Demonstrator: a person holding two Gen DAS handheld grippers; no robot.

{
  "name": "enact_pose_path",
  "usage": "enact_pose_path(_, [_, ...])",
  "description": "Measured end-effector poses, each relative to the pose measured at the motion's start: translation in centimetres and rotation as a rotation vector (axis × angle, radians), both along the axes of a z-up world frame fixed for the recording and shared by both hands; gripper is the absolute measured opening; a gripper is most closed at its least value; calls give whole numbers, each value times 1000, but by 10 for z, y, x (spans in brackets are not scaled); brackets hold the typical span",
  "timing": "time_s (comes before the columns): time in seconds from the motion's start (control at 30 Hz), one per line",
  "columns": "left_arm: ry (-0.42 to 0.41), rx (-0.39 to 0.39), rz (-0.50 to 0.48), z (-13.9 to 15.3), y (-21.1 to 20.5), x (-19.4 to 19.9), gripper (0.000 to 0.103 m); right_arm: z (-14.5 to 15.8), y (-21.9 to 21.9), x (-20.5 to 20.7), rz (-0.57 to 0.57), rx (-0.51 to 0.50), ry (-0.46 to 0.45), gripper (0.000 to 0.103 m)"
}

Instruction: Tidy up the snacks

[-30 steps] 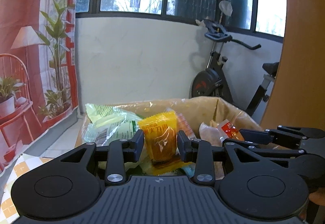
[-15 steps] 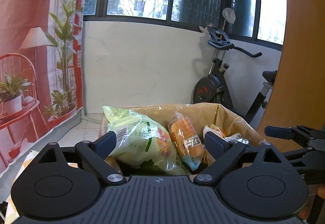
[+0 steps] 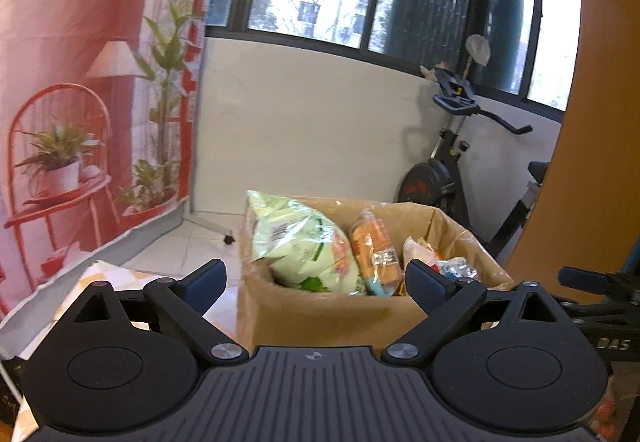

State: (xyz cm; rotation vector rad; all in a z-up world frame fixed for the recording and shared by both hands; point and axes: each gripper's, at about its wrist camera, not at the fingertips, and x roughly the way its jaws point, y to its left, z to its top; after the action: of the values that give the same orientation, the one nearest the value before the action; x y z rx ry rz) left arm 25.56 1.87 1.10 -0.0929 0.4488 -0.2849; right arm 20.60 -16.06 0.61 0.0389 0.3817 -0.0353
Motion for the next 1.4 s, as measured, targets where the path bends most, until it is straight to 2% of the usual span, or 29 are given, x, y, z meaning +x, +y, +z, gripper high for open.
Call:
enact_pose_path(0.17, [-25, -5, 25, 6, 12, -24, 97, 7, 11, -28, -5, 2, -11, 103])
enact_pose_path(0.27, [-38, 10, 37, 10, 17, -41, 97, 12, 21, -46, -14, -13, -30, 103])
enact_pose_path(0.43, [-71, 40, 45, 16, 22, -69, 97, 19, 29, -77, 2, 20, -57, 103])
enact_pose_path(0.67, [-70, 49, 67, 18, 30, -96, 97, 19, 41, -111, -13, 38, -52, 103])
enact_pose_path(0.83, [-73, 74, 86, 20, 33, -103, 97, 18, 43, -124, -31, 45, -37, 103])
enact_pose_path(1.0, [-65, 65, 79, 22, 34, -105, 97, 16, 44, -131, -48, 45, -22, 103])
enact_pose_path(1.13, [-81, 89, 93, 23, 33, -107, 97, 18, 43, -134, -60, 51, -32, 103])
enact_pose_path(1.4, [-78, 85, 81, 23, 34, -109, 97, 22, 40, -136, -69, 50, -44, 103])
